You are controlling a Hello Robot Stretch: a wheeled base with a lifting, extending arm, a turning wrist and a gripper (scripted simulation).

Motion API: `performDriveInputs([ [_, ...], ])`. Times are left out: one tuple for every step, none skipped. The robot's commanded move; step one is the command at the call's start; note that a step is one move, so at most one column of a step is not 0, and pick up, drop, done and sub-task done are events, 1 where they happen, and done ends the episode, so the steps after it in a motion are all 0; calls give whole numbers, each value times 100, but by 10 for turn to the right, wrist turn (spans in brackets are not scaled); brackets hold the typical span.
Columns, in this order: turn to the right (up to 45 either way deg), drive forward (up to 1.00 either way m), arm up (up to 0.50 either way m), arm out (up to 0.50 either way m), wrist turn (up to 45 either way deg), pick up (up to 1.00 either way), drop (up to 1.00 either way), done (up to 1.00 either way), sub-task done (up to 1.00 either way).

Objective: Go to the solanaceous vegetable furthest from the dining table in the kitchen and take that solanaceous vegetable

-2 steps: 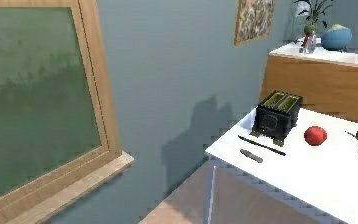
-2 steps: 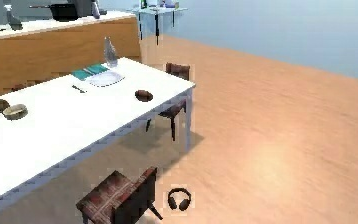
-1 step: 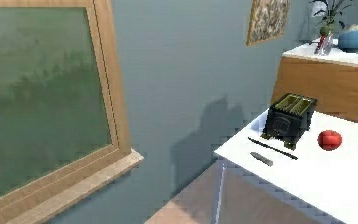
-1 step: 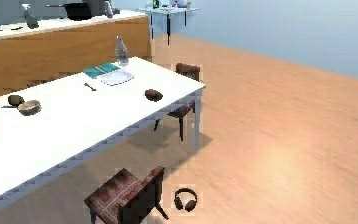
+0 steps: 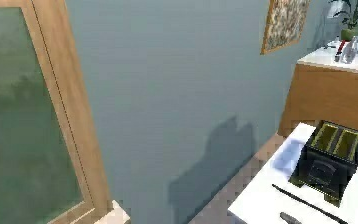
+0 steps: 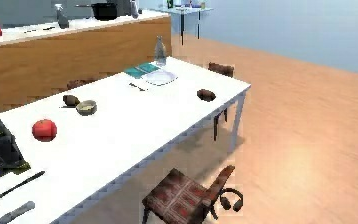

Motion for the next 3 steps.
performDriveInputs([
  [450,0,0,0,0,0,0,0,0],
  [450,0,0,0,0,0,0,0,0],
  [450,0,0,0,0,0,0,0,0],
])
